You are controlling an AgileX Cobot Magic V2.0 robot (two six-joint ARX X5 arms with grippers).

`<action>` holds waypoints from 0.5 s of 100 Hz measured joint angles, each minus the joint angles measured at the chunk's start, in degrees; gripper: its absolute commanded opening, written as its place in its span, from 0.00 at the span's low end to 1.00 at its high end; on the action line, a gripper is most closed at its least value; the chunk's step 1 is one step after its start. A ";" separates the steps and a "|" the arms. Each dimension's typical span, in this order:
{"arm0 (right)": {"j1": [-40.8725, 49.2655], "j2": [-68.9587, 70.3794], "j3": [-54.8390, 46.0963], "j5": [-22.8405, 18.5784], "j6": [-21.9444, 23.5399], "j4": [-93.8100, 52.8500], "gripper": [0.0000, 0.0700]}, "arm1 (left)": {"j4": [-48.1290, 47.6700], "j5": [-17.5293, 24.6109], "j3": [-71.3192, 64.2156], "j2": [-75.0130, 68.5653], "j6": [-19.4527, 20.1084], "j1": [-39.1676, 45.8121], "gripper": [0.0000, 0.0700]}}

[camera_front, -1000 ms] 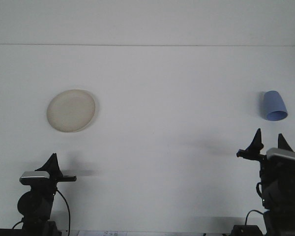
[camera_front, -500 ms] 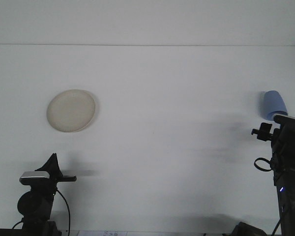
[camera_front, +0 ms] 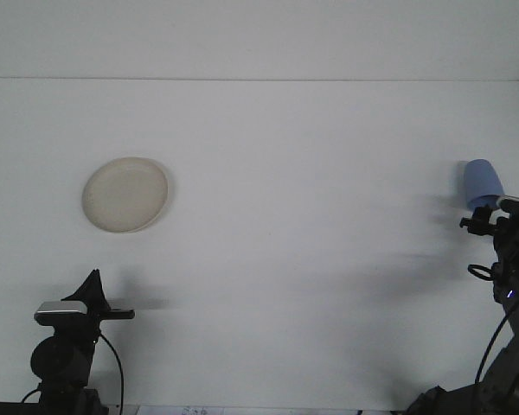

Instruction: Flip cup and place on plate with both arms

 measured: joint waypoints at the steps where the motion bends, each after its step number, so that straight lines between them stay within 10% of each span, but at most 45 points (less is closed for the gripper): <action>1: -0.11 0.35 0.00 -0.17 -0.09 0.42 0.65 | 0.00 0.00 0.00 0.00 0.00 0.00 0.02; 50: -1.62 17.20 10.99 -7.80 -0.31 8.50 0.64 | 0.00 0.00 0.00 0.00 0.00 0.00 0.02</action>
